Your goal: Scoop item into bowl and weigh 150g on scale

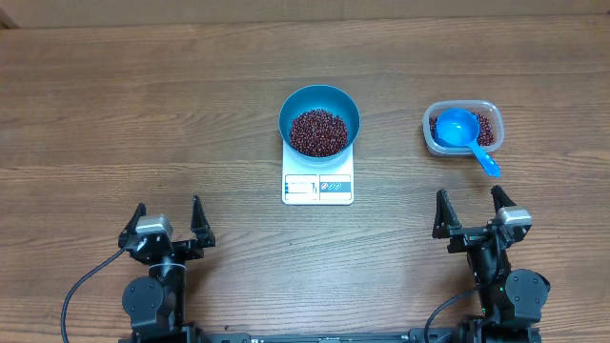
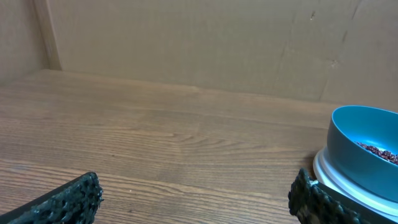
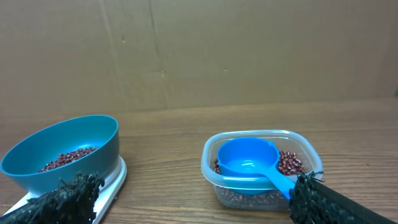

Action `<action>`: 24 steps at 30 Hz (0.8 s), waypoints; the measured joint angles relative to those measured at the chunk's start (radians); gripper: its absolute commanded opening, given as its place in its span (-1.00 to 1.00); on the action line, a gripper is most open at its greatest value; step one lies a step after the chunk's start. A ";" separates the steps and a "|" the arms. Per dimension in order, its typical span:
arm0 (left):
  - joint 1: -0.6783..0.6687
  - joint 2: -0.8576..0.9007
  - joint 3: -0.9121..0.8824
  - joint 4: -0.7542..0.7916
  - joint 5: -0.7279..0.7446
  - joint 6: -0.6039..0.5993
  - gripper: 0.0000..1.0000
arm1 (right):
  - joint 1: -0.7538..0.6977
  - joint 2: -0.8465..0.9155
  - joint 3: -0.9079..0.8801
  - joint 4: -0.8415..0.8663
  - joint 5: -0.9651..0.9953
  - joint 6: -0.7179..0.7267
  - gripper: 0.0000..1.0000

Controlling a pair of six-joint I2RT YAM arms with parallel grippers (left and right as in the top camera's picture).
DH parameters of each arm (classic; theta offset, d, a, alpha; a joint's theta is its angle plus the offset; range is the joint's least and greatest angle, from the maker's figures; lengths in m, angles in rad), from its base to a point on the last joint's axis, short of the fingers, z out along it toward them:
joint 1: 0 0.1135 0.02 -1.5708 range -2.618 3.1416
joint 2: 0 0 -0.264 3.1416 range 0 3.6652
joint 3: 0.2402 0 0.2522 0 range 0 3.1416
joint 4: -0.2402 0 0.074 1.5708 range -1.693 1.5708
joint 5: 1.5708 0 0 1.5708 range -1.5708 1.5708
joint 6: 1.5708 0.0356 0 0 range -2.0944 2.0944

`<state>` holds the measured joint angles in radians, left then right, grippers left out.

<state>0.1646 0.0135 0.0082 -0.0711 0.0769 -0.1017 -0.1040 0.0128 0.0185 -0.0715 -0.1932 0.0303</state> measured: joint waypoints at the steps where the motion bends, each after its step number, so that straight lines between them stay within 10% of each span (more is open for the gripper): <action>1: 0.000 0.000 0.000 0.000 0.000 0.000 0.99 | 0.000 0.000 0.000 0.000 0.000 0.000 1.00; 24: 0.000 0.000 0.000 0.000 0.000 0.000 0.99 | 0.000 0.000 0.000 0.000 -0.021 -0.084 1.00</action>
<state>0.1646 0.0135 0.0082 -0.0711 0.0769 -0.1017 -0.1040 0.0128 0.0185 -0.0711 -0.2142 -0.0532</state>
